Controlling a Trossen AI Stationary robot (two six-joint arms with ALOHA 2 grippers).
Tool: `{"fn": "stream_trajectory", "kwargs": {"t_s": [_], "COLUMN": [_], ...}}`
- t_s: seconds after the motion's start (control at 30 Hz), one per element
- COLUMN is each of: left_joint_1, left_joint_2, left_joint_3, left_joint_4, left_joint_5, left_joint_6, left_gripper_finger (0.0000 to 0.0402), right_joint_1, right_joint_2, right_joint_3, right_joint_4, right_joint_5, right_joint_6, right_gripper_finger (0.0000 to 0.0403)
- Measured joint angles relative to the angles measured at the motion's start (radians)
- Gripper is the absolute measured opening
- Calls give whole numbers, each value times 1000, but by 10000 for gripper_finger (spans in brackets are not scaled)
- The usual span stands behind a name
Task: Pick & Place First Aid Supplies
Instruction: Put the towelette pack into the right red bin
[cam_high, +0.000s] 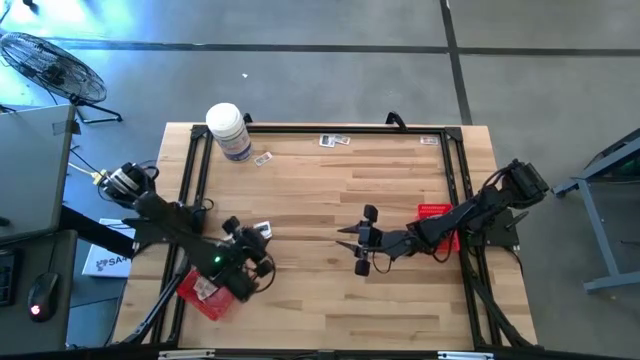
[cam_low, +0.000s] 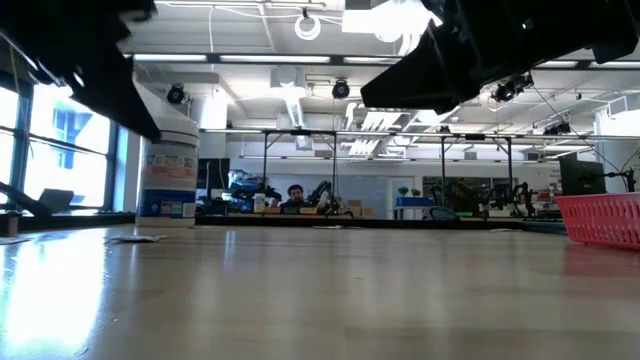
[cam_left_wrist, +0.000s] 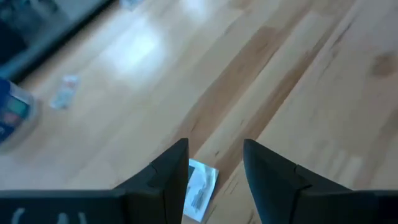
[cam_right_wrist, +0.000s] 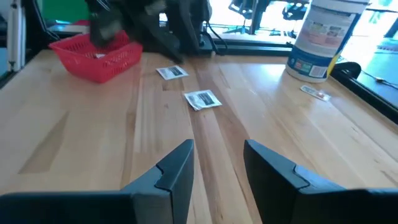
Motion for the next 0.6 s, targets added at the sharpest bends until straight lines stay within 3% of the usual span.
{"fn": "stream_trajectory", "kwargs": {"t_s": [0.13,0.6], "left_joint_1": [54,156], "left_joint_2": [0,0], "left_joint_3": [-82,-182], "left_joint_4": [142,450], "left_joint_5": [49,-4], "left_joint_6": [66,222], "left_gripper_finger": [150,150], "right_joint_1": [0,0], "right_joint_2": [-1,-1], "right_joint_3": [0,0], "right_joint_4": [-2,-2], "right_joint_5": [-40,-128], "right_joint_6": [-8,-9], "right_gripper_finger": [134,134]}}
